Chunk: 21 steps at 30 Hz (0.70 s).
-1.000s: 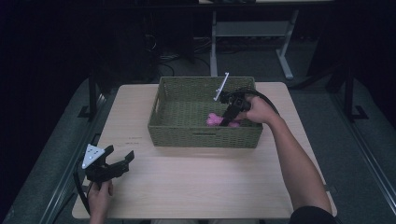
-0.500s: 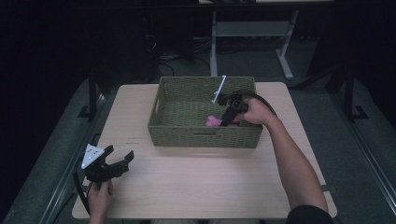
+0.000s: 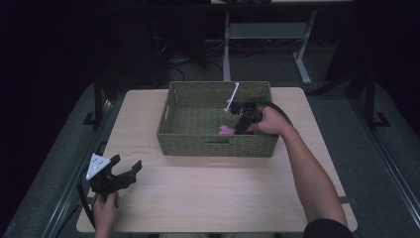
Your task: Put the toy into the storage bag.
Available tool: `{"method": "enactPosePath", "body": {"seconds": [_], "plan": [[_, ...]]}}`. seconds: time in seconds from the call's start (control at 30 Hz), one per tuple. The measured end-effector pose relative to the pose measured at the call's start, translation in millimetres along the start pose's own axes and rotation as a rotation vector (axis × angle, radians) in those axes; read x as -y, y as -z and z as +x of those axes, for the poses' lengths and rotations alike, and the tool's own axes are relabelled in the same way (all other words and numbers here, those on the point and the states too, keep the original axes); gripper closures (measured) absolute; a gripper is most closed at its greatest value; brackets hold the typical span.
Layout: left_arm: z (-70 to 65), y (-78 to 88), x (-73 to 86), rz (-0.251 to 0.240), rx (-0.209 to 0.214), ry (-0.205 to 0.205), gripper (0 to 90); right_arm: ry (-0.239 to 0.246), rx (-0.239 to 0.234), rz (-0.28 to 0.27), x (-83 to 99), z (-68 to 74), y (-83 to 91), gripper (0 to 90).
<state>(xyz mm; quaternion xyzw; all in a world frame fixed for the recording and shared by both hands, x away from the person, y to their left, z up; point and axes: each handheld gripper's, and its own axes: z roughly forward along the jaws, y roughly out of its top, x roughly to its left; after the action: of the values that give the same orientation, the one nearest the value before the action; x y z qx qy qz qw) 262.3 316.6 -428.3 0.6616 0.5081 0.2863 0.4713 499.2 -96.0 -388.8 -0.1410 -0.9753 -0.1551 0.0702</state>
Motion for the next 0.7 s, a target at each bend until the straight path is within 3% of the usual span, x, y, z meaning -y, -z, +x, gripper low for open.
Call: {"method": "enactPosePath", "body": {"seconds": [0.43,0.7], "plan": [[-0.1,-0.5,-0.4,0.001,0.003,-0.006,13.0,-0.025,-0.013,-0.016,-0.1,-2.9,-1.9,55.6],[-0.6,-0.3,-0.3,0.001,0.003,-0.005,13.0,-0.051,0.015,-0.07,4.4,-0.9,15.5,53.8]]}}
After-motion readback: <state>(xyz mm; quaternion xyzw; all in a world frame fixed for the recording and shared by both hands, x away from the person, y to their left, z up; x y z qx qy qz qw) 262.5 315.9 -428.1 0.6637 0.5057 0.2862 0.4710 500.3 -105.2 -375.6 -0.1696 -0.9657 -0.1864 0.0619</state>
